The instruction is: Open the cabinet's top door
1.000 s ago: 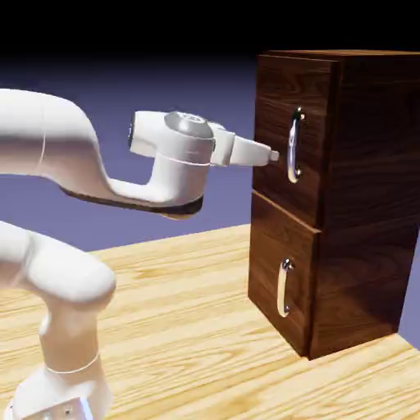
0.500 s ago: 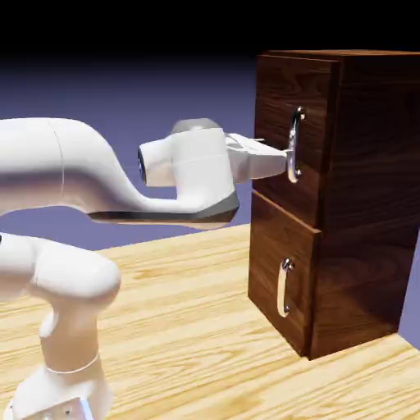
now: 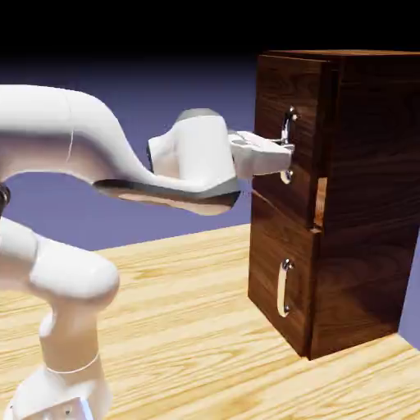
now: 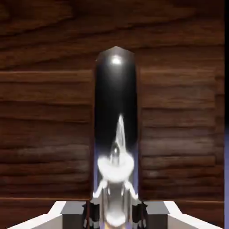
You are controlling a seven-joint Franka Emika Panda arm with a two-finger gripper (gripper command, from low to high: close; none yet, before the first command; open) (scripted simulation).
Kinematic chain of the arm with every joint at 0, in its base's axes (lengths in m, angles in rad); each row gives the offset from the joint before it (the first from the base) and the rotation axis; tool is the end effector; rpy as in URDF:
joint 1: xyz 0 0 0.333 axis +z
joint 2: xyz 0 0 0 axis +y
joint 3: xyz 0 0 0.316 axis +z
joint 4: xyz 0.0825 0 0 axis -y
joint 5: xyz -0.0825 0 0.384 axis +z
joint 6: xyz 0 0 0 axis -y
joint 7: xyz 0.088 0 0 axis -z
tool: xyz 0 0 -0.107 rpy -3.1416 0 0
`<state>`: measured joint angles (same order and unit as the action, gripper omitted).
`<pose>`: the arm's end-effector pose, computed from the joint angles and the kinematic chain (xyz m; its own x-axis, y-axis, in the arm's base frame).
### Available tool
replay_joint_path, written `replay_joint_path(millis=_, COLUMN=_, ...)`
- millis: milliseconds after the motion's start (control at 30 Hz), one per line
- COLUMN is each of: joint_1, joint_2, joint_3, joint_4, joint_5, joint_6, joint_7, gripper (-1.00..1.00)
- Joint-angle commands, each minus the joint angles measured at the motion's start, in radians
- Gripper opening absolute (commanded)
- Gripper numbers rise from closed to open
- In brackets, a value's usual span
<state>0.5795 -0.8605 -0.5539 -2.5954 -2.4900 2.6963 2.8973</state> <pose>0.3591 0.0043 0.5349 -0.0653 -0.7034 0.7078 -0.0655 -0.7047 -0.7064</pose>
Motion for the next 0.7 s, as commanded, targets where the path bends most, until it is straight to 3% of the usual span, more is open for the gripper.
replay_joint_path(millis=0, joint_1=-0.034, joint_2=-0.001, joint_3=0.036, joint_4=-0.014, joint_5=0.027, joint_6=-0.01, joint_7=0.0, gripper=-1.0)
replay_joint_path(millis=333, joint_1=-0.361, joint_2=-0.038, joint_3=0.399, joint_4=-0.114, joint_5=0.306, joint_6=-0.043, joint_7=0.0, gripper=-1.0)
replay_joint_path(millis=667, joint_1=-0.708, joint_2=-0.136, joint_3=0.745, joint_4=-0.159, joint_5=0.593, joint_6=0.052, joint_7=-0.018, gripper=-1.0)
